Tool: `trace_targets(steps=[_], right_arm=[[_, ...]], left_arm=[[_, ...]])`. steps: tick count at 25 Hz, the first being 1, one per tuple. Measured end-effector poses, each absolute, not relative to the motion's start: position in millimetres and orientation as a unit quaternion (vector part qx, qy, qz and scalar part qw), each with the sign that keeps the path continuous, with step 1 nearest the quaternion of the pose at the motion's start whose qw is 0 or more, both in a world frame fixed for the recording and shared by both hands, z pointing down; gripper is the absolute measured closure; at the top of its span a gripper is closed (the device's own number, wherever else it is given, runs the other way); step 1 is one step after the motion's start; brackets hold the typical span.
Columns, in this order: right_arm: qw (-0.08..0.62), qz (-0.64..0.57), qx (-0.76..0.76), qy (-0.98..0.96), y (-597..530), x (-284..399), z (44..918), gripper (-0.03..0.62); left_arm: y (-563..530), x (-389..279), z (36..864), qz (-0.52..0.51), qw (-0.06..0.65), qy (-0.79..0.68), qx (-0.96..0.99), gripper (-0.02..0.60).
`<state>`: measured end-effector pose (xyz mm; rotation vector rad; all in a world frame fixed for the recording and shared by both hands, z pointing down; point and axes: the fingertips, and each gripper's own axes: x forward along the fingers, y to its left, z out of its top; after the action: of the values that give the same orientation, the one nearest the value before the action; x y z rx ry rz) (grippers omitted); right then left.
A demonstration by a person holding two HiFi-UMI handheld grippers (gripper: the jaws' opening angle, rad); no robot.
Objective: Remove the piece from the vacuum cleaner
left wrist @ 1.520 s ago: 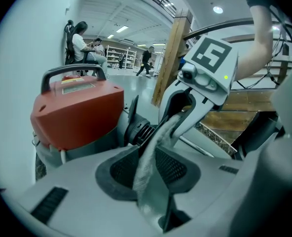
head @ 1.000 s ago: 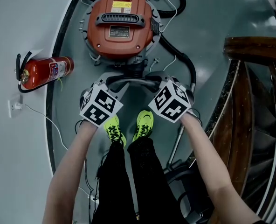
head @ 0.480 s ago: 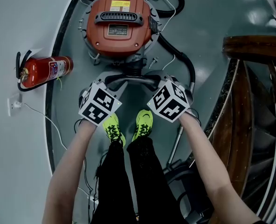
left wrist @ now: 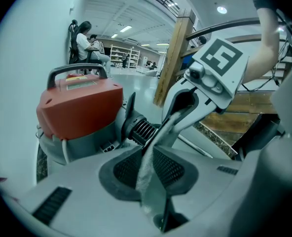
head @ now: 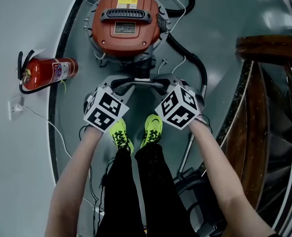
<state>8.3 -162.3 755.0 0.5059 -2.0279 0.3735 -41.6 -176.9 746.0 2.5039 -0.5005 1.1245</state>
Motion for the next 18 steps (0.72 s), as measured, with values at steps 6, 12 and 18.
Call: trace_targets(steps=[6, 12, 18], right_arm=[[0.484, 0.151, 0.219, -0.833, -162.0, 7.4, 754.4, 0.530], [0.483, 0.144, 0.235, -0.831, -160.2, 6.0, 753.4, 0.530], [0.480, 0.136, 0.251, -0.829, -159.7, 6.6, 752.5, 0.530]], left_arm=[[-175.6, -42.3, 745.8, 0.393, 0.172, -0.182, 0.885, 0.505], [-173.4, -44.2, 745.1, 0.390, 0.171, -0.192, 0.884, 0.505], [-173.0, -45.0, 745.1, 0.385, 0.171, -0.203, 0.884, 0.505]])
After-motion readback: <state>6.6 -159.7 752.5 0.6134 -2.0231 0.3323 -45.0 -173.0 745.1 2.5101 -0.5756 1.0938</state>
